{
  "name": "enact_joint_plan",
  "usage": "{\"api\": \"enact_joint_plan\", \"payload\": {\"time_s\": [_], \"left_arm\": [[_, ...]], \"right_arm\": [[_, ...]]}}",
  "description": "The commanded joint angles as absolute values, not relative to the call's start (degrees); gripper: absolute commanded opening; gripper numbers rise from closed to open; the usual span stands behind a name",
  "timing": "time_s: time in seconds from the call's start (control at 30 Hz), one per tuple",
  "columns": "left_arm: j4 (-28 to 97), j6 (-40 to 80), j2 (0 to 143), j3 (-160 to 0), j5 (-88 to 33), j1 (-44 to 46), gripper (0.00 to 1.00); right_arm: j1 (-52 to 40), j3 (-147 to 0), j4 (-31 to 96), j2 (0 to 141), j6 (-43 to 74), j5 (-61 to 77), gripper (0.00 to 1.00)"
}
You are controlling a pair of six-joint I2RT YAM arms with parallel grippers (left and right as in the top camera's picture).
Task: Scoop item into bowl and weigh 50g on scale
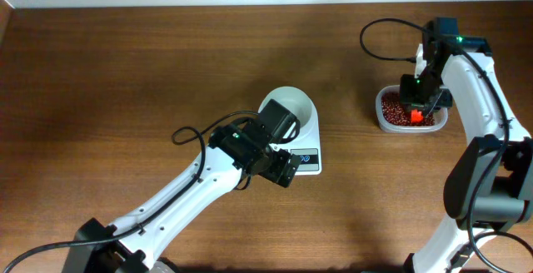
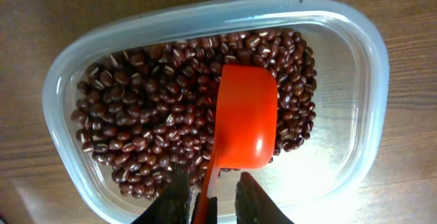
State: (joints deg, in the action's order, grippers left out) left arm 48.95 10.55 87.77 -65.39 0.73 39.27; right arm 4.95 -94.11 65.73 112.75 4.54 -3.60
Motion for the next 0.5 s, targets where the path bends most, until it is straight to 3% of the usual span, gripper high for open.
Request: {"api": "enact_joint_plan", "payload": {"time_s": [0.0, 0.13, 0.47], "left_arm": [[48.9, 11.3, 88.2, -66.5, 1.3, 39.3, 0.99], [48.9, 11.3, 88.2, -66.5, 1.3, 39.3, 0.99], [48.9, 11.3, 88.2, -66.5, 1.3, 39.3, 0.99]], "right_arm": [[5.3, -93.8, 65.0, 111.0, 5.0, -3.7, 0.23], [5.3, -93.8, 64.4, 111.0, 4.8, -3.7, 0.04], [5.4, -93.8, 64.9, 111.0, 4.7, -8.0, 0.04]]}}
